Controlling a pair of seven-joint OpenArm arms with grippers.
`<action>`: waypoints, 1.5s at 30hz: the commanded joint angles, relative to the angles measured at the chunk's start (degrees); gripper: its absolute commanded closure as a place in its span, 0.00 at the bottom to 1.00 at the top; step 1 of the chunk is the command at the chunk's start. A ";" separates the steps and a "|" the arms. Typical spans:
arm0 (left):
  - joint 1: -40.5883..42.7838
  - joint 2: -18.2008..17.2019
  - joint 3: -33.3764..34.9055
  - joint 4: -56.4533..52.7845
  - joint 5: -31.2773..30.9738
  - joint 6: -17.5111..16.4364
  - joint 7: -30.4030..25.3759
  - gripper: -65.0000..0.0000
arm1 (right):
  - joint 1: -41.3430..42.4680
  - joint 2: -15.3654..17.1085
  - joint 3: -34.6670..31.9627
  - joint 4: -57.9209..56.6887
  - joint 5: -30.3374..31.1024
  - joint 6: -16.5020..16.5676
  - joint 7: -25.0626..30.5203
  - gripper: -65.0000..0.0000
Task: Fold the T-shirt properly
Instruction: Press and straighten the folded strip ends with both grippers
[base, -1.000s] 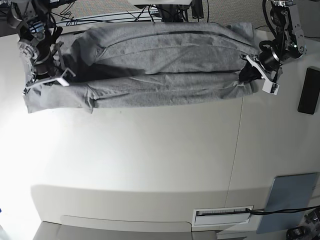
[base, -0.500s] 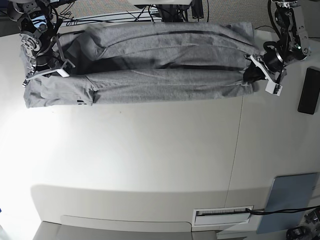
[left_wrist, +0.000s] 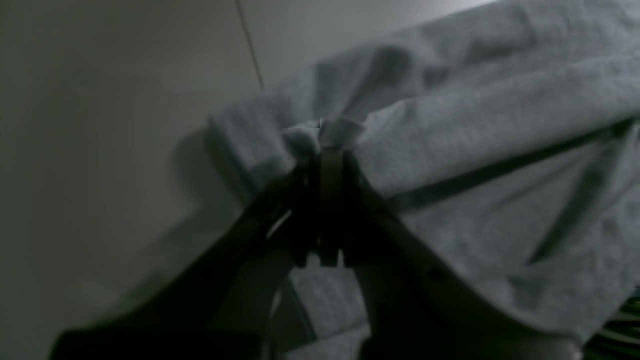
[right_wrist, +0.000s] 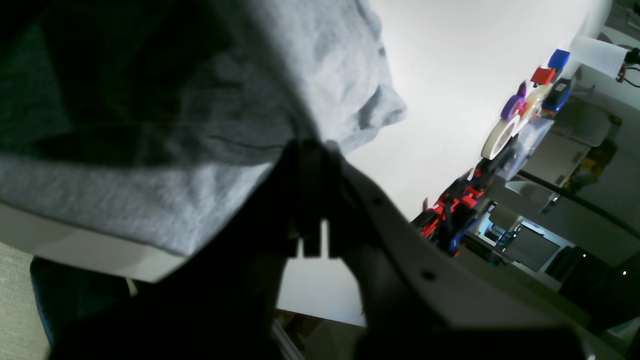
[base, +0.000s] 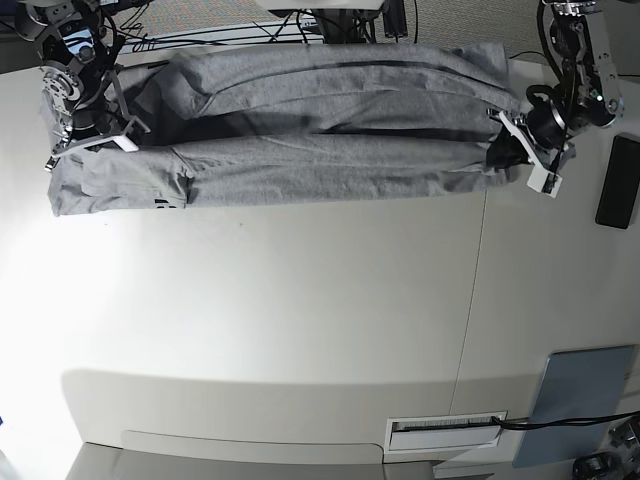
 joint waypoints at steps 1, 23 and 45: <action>-0.13 -0.98 -0.39 1.97 -0.68 -0.20 0.31 1.00 | 0.00 1.11 0.55 0.90 -1.16 -0.79 -0.50 1.00; -0.09 -2.86 -0.39 4.48 -0.66 1.73 10.36 1.00 | -0.02 3.96 0.55 0.90 -0.87 0.00 -2.84 1.00; -0.15 -2.86 -0.39 4.48 -0.70 1.70 10.01 0.72 | 0.20 4.00 0.55 3.43 12.24 5.64 -4.66 0.75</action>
